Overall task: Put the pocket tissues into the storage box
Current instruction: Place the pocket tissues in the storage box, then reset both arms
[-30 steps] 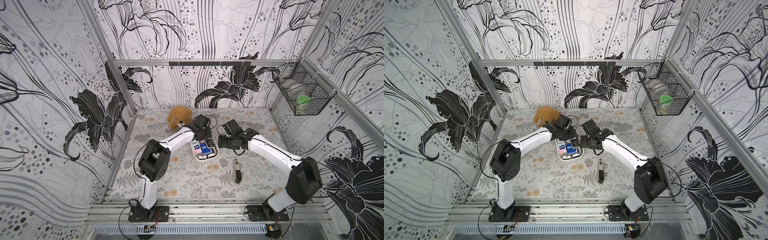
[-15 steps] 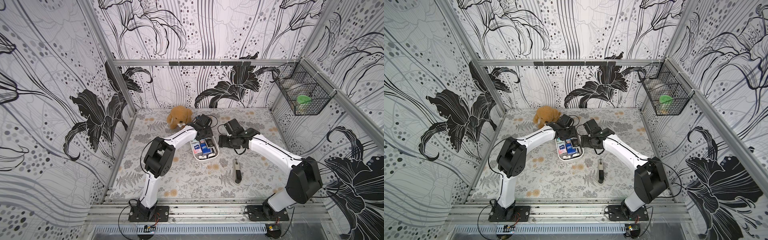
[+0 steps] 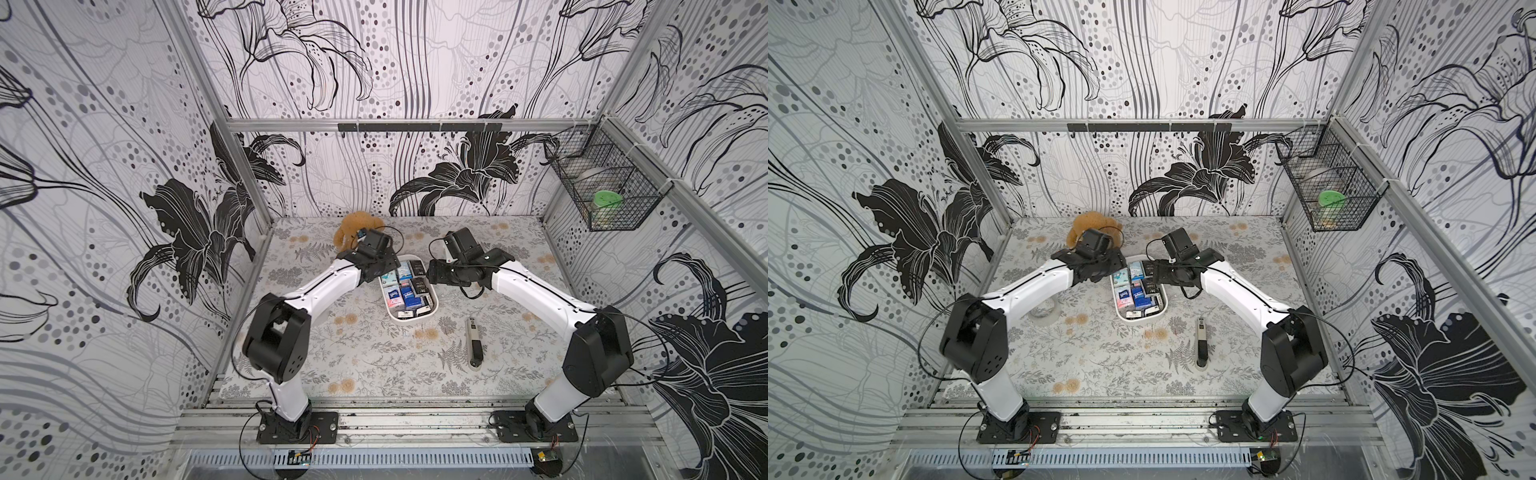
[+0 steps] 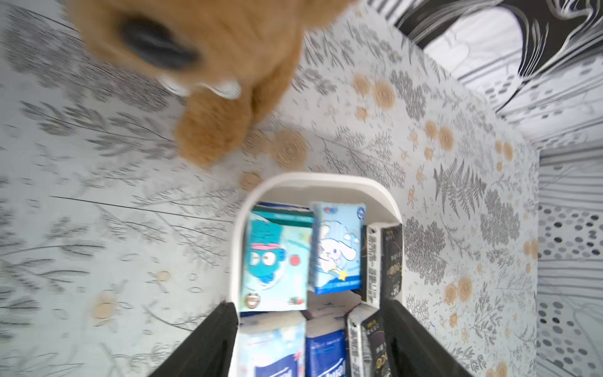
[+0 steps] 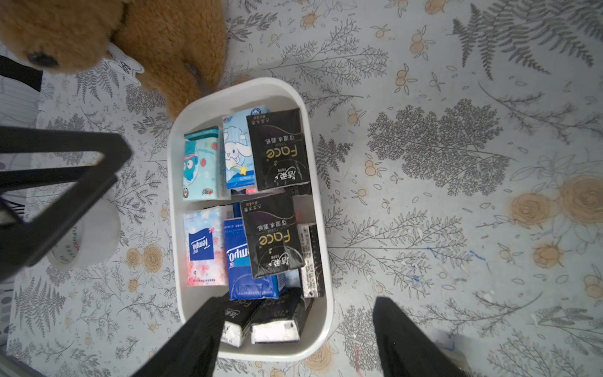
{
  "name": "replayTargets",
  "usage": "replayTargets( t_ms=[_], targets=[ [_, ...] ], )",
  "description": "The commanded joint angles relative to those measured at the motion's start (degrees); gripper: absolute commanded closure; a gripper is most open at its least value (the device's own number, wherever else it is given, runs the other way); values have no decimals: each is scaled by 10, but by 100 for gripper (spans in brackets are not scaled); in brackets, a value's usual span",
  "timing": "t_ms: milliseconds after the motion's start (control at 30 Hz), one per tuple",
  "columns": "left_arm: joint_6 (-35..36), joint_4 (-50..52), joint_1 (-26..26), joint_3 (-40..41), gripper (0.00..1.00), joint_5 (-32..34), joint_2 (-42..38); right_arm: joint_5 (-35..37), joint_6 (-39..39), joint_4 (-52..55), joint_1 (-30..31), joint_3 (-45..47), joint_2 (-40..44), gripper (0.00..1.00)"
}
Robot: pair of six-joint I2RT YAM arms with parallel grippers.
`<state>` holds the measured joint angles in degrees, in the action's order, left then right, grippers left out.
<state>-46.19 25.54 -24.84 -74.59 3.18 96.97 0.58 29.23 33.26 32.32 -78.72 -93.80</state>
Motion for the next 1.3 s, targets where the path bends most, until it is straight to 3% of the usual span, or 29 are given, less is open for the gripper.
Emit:
replayTargets(
  t_ms=[0,133,233,367,467,667,733,767,800,833,967,1033,1133,1267],
  targets=[
    [49,-55,31,65,25,36,-70,65,-45,-27,-3,26,10,22],
    [133,-89,78,143,24,70,-156,131,-115,-76,-25,95,41,20],
    [229,-168,105,229,23,107,-225,186,-196,-179,-49,197,91,20],
    [333,-340,133,373,23,140,-311,182,-242,-302,-121,326,165,19],
    [358,-459,160,466,23,143,-344,163,-259,-391,-182,415,200,17],
    [362,-606,200,530,20,133,-273,128,-282,-617,-239,522,165,13],
    [365,-689,207,549,1,126,-241,134,-290,-712,-239,549,139,13],
    [362,-732,212,558,3,119,-225,142,-293,-761,-239,563,131,12],
    [374,-764,216,564,3,112,-212,136,-291,-739,-240,556,129,11],
    [377,-797,219,571,3,115,-194,135,-314,-764,-241,559,126,4],
    [391,-869,232,594,2,37,-154,142,-352,-899,-252,627,147,4],
    [391,-980,235,636,3,28,-122,117,-331,-956,-280,648,116,4],
    [376,-994,243,649,3,35,-129,55,-312,-1012,-320,660,78,4],
    [389,-972,242,635,3,24,-125,56,-311,-1005,-321,659,79,4]
  ],
)
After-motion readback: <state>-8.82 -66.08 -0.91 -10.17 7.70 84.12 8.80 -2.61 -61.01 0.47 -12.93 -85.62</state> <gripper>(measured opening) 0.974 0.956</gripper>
